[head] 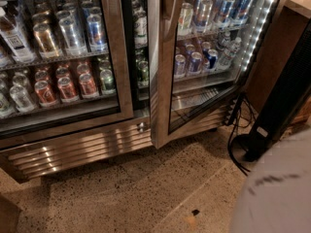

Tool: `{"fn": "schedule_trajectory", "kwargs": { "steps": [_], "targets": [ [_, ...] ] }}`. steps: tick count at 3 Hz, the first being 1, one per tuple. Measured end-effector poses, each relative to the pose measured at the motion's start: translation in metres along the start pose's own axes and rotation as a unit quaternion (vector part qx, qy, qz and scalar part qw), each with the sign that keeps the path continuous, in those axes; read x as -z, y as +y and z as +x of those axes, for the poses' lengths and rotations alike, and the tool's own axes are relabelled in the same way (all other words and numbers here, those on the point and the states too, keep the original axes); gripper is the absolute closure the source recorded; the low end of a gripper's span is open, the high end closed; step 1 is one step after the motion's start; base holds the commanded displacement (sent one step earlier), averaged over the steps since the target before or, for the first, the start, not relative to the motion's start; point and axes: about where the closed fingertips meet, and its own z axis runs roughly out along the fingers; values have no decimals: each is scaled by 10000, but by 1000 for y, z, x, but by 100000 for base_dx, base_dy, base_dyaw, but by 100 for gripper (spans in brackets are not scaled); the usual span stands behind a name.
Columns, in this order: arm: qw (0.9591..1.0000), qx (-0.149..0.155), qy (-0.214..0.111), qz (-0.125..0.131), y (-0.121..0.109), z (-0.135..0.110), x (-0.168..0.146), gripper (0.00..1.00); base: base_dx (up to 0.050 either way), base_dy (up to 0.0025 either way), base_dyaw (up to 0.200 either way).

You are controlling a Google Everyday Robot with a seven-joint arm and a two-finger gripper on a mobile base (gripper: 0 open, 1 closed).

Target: Open right fridge door

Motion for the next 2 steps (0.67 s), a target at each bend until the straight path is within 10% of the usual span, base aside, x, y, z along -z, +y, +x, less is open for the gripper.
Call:
{"fn": "schedule_trajectory", "kwargs": {
  "steps": [1, 2],
  "targets": [
    [9910, 1118, -738, 55, 32, -89, 44, 0, 0, 0, 0],
    [9686, 2050, -1258, 626, 62, -158, 110, 0, 0, 0, 0]
  ]
}}
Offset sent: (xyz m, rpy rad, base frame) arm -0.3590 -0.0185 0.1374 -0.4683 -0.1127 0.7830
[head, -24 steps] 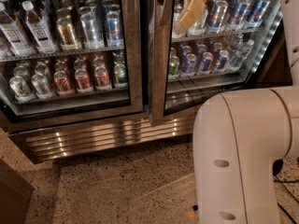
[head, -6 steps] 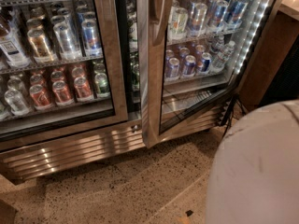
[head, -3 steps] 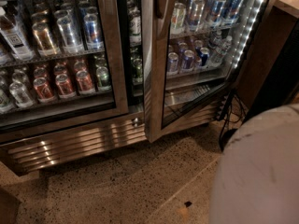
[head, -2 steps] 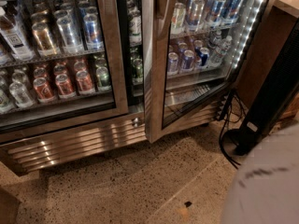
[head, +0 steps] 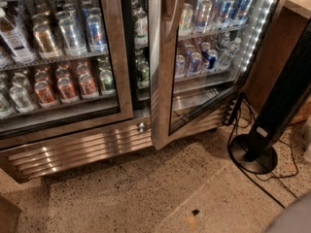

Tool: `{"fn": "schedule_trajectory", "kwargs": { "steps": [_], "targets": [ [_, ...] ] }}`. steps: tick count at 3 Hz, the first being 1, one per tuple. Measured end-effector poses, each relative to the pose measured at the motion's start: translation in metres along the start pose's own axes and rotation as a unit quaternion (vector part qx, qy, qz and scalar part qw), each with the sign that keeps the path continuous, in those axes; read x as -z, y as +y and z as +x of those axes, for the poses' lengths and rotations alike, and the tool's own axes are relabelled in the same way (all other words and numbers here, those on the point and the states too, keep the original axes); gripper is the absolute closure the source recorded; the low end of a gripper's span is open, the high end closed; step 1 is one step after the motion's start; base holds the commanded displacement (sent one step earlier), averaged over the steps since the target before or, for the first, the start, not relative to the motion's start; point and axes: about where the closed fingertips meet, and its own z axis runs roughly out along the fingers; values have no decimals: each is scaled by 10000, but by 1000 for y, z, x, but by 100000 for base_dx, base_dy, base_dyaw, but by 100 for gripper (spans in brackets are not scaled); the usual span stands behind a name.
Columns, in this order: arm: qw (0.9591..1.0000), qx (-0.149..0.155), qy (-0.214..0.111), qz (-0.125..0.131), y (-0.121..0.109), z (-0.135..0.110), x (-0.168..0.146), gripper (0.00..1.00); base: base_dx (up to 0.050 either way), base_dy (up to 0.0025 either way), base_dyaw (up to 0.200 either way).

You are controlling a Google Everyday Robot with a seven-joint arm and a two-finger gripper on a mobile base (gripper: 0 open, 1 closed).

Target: Open right fridge door

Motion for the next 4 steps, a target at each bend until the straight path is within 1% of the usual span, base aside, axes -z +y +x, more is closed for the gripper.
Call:
{"fn": "schedule_trajectory", "kwargs": {
  "steps": [1, 2, 3, 4],
  "targets": [
    [9974, 307, -161, 625, -19, -30, 23, 0, 0, 0, 0],
    [9974, 307, -159, 625, -19, -30, 23, 0, 0, 0, 0],
    [9973, 247, 126, 686, -22, -17, 24, 0, 0, 0, 0],
    [9974, 96, 494, 514, -16, 15, 21, 0, 0, 0, 0]
  ]
}}
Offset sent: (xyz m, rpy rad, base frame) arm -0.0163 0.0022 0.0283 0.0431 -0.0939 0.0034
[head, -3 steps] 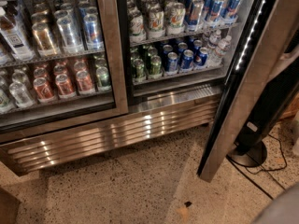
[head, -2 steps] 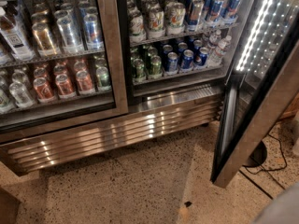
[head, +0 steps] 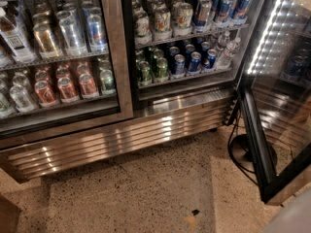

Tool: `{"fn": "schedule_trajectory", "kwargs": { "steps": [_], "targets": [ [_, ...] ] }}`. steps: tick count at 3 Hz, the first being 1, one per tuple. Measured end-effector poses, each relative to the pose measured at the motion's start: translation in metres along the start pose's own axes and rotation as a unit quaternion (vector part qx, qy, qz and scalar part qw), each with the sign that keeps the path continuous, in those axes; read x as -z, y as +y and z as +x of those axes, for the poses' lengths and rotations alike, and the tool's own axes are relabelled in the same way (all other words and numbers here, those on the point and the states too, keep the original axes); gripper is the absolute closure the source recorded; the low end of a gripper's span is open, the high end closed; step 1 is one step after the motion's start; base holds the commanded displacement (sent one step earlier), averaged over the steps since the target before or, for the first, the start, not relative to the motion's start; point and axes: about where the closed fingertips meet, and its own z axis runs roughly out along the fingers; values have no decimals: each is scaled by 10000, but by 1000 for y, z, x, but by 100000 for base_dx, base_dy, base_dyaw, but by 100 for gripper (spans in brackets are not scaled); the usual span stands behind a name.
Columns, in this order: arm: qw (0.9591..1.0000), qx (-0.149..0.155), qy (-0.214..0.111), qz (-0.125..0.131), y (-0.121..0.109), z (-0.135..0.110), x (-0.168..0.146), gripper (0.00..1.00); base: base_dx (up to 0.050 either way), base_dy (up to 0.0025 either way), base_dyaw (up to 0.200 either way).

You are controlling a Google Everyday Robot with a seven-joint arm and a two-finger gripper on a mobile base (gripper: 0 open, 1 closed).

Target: Open right fridge door

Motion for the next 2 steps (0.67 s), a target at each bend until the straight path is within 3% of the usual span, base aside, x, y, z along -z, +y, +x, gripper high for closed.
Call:
{"fn": "schedule_trajectory", "kwargs": {
  "steps": [1, 2],
  "targets": [
    [9993, 78, -352, 112, 6, 10, 18, 0, 0, 0, 0],
    [9897, 308, -1205, 708, 7, -11, 62, 0, 0, 0, 0]
  ]
}}
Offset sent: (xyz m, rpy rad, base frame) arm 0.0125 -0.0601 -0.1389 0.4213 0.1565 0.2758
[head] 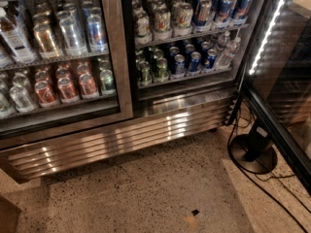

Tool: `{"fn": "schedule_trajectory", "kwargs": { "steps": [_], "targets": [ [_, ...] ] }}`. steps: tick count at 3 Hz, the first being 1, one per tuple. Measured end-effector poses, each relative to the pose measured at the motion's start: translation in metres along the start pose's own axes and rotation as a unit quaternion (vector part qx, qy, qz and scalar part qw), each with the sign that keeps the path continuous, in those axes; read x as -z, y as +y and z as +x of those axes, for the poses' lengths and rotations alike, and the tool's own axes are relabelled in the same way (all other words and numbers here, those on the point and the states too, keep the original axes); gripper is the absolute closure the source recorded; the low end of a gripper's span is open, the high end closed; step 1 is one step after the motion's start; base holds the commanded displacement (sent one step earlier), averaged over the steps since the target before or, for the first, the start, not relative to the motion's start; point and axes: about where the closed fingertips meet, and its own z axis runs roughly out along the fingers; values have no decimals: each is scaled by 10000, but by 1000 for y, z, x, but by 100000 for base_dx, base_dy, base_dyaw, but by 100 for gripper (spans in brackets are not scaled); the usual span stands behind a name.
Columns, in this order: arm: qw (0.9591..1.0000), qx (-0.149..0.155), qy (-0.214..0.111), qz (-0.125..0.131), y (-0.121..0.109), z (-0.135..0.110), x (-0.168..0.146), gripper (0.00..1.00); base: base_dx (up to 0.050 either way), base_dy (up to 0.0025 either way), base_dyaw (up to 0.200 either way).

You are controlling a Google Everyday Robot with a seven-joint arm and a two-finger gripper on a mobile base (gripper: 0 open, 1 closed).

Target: Open right fridge door

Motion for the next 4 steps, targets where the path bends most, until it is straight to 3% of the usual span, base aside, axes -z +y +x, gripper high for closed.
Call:
{"fn": "schedule_trajectory", "kwargs": {
  "steps": [1, 2, 3, 4],
  "targets": [
    [9930, 237, -776, 854, -6, -35, 54, 0, 0, 0, 0],
    [9936, -142, -672, 892, 17, 9, 62, 0, 0, 0, 0],
    [9944, -478, -657, 683, 32, 35, 41, 0, 0, 0, 0],
    [9944, -478, -656, 683, 32, 35, 41, 0, 0, 0, 0]
  ]
}}
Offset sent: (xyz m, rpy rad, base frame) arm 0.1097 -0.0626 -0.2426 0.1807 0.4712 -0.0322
